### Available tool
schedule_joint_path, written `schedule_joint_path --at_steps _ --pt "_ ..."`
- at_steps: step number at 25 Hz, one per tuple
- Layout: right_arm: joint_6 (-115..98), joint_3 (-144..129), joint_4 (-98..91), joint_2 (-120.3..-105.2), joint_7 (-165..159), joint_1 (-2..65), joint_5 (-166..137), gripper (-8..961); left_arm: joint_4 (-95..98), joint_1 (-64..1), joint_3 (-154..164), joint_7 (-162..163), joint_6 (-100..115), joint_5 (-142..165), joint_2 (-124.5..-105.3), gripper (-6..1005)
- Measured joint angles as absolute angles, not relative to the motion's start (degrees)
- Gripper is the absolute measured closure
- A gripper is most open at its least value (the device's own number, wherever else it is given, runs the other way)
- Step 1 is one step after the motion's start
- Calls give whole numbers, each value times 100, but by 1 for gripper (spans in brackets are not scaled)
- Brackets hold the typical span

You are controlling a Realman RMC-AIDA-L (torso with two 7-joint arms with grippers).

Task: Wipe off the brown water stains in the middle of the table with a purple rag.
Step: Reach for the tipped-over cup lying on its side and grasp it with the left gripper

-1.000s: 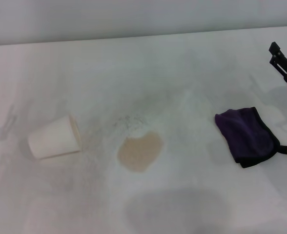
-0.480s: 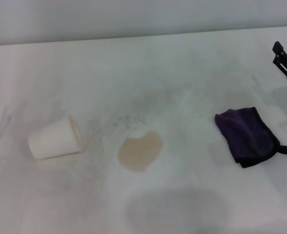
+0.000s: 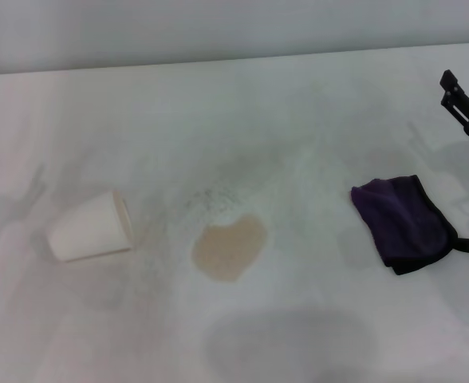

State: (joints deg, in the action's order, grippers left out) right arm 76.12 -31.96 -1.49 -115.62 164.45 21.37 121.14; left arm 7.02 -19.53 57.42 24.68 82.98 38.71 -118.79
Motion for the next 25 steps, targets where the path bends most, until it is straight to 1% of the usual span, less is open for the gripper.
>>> schedule_joint_path --at_steps 5,11,15,16,17,19,20,25 --pt "7564 -3238 -134 -11567 16453 2144 12100 96 1719 -1838 6013 3620 7912 4453 -11835 107" --pt "7464 -3206 -138 -11565 16453 2145 12104 97 3270 -1620 5958 5598 7177 5808 -11825 106" --pt "7429 -3199 -161 -11566 16458 2145 12111 97 3892 -1517 5945 6305 6937 6441 -11822 106" --pt "7427 -3199 -161 -11567 16460 2146 12119 97 4423 -1446 5942 6934 6793 7103 -11798 106" --pt "7422 -3199 -161 -11566 16462 2150 12129 97 4522 -1442 5941 7080 6775 7272 -11782 107" --pt "7411 -3199 -161 -11565 16462 2168 12142 97 4836 -1442 5933 7615 6748 7841 -11699 107" --pt "7399 -3198 -161 -11563 16462 2184 12143 97 5086 -1464 5927 8098 6806 8315 -11603 107" --pt "7203 -3199 -174 -11558 16470 2275 12146 97 5762 -1493 5924 8946 7102 9446 -11417 107"
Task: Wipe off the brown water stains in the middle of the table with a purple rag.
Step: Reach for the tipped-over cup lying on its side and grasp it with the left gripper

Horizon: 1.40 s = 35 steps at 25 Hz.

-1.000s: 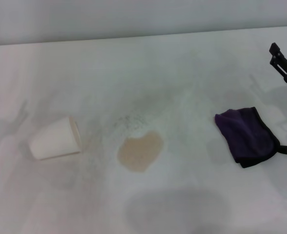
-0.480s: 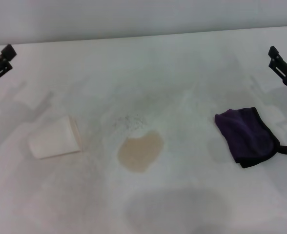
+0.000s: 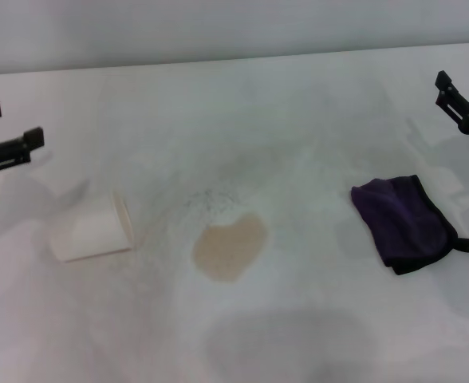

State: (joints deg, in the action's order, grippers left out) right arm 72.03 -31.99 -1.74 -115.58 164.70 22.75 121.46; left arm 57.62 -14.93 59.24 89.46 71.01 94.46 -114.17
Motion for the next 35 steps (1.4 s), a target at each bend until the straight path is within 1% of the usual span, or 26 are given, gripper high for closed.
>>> schedule_joint_path --at_steps 5,9,12,17,27,32,35 --pt "6995 -3190 -224 -11564 16471 2323 12148 97 6381 -1579 5908 9266 7485 10408 -11323 106" --pt "6933 -3091 -228 -11563 16471 2362 12153 97 6637 -1829 5910 9420 7866 11193 -11323 109" --pt "6839 -2966 -229 -11569 16471 2405 12155 97 6723 -2105 5944 9463 8045 11911 -11360 111" --pt "6655 -2884 -226 -11575 16471 2509 12156 96 6725 -2324 6201 9364 8073 12429 -11384 112" --pt "6494 -2523 -57 -11600 16430 2666 12156 99 6446 -2467 6430 8674 8138 12729 -11487 112" --pt "6480 -2522 -10 -11601 16413 2687 12156 102 6172 -2598 6500 8401 8121 13085 -11607 111" --pt "6483 -2522 70 -11602 16403 2679 12156 106 6055 -2603 6486 8171 8051 13116 -11643 111"
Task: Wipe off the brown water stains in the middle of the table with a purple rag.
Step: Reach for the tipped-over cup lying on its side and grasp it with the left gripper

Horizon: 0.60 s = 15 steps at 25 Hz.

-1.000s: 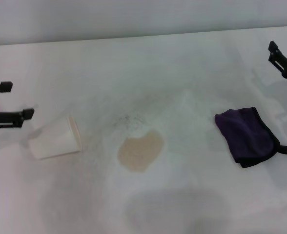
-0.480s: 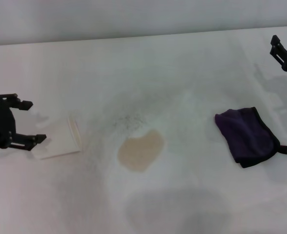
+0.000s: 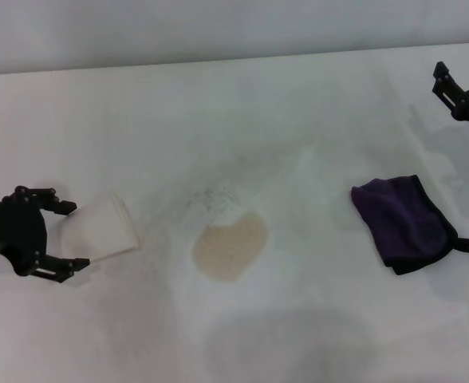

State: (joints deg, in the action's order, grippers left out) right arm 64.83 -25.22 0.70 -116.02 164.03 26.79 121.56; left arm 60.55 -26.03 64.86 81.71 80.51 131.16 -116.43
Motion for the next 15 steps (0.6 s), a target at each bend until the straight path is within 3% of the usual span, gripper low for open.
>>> schedule_joint_path --at_steps 15 --pt "6494 -2522 204 -11602 16391 2668 12145 113 5624 -2711 6460 7663 7596 13084 -11809 111"
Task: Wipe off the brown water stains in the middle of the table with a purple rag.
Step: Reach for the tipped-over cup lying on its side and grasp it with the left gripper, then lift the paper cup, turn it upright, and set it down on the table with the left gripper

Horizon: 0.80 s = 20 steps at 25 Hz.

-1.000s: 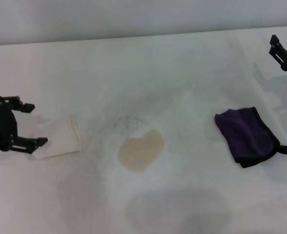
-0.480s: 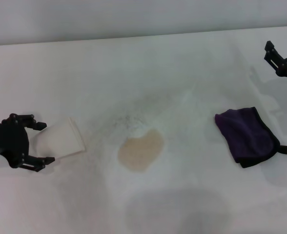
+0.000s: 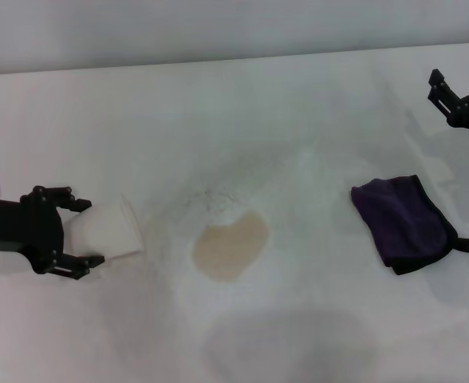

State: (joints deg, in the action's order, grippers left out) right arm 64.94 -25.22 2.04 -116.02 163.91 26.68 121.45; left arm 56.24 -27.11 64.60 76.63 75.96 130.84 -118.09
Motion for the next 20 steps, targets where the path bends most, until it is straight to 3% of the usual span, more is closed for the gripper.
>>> schedule_joint_path --at_steps 20 --pt "6762 -2654 211 -11589 16416 2614 12076 112 5016 -2703 5623 7026 7544 11289 -11857 240"
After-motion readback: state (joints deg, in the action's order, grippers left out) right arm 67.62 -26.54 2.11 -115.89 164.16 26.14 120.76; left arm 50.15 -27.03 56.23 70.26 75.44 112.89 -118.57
